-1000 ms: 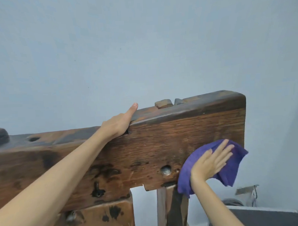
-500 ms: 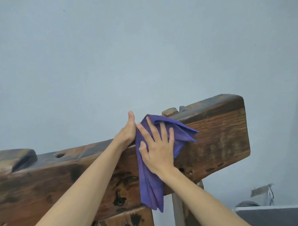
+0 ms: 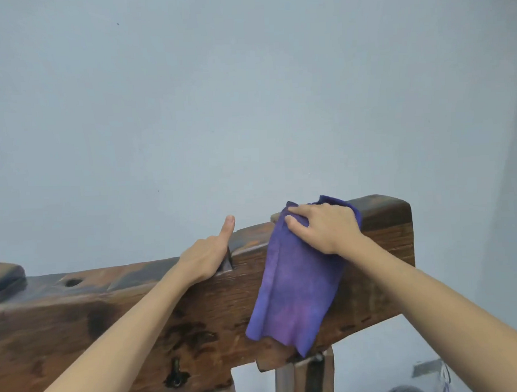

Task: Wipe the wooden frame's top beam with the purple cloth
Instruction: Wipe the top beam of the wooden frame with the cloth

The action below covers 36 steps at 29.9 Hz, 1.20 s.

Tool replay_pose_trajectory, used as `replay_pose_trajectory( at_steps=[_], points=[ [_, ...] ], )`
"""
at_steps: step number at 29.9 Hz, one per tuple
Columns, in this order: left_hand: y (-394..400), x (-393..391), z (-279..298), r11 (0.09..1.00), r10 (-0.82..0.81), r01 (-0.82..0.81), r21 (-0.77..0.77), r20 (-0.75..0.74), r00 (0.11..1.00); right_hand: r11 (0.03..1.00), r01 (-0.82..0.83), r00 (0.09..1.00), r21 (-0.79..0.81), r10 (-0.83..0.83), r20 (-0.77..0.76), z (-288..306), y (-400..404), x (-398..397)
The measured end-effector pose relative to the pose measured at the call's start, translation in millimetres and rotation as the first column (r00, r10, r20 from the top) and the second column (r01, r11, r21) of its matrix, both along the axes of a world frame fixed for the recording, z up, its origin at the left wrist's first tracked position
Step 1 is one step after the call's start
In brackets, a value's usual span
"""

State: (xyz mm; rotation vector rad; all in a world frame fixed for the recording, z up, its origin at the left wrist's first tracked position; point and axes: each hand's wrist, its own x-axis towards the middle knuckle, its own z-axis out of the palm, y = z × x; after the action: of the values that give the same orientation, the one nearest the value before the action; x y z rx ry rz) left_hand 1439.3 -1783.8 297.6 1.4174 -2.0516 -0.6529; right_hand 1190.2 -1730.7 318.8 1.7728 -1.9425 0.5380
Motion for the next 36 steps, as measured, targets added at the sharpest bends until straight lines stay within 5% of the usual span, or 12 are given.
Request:
replay_pose_trajectory(
  at_steps=[7,12,15,18,21,24,28,33,35,36],
  points=[
    [-5.9,-2.9,0.1,1.000,0.014,-0.015,0.009,0.016,1.000,0.857,0.268,0.915,0.441,-0.369,0.162,54.3,-32.4,-127.1],
    [-7.2,-12.6,-0.5,0.997,0.076,-0.076,-0.008,0.162,0.984,0.820,0.262,0.867,0.510,-0.432,0.248,51.3,-55.2,-124.4],
    [-9.8,-13.5,-0.5,0.998,0.064,-0.068,0.019,0.164,0.984,0.878,0.136,0.955,0.459,-0.240,0.177,47.6,-35.6,-86.3],
    [-10.2,-13.5,0.9,0.997,0.054,-0.062,0.047,0.144,0.988,0.974,0.049,0.996,0.220,-0.065,0.063,15.3,-7.4,-31.5],
    [-22.1,-7.2,-2.1,0.996,0.019,-0.028,0.079,0.109,0.994,0.995,0.020,1.000,-0.100,-0.022,-0.013,-12.4,6.2,0.8],
    [-30.1,-8.0,-5.0,0.997,-0.007,0.000,0.079,0.078,0.997,0.991,-0.001,1.000,-0.133,0.000,-0.004,-7.1,12.2,-17.3],
    [-28.3,-9.5,-6.5,0.995,-0.046,0.042,0.091,0.040,0.998,0.990,0.099,0.985,0.099,-0.112,0.134,22.9,8.5,-76.1],
    [-29.3,-5.8,-7.5,0.994,-0.061,0.057,0.097,0.033,0.998,0.966,0.192,0.893,0.175,-0.246,0.378,36.3,-2.3,-145.2],
    [-33.8,-4.7,-9.0,0.995,-0.058,0.055,0.083,0.038,0.998,0.996,0.028,0.746,0.086,-0.078,0.662,31.2,5.4,-160.6],
    [-35.2,-4.3,-9.1,0.996,-0.054,0.051,0.078,0.036,0.998,0.999,-0.051,0.578,0.011,0.020,0.816,23.2,9.4,-165.3]
  ],
)
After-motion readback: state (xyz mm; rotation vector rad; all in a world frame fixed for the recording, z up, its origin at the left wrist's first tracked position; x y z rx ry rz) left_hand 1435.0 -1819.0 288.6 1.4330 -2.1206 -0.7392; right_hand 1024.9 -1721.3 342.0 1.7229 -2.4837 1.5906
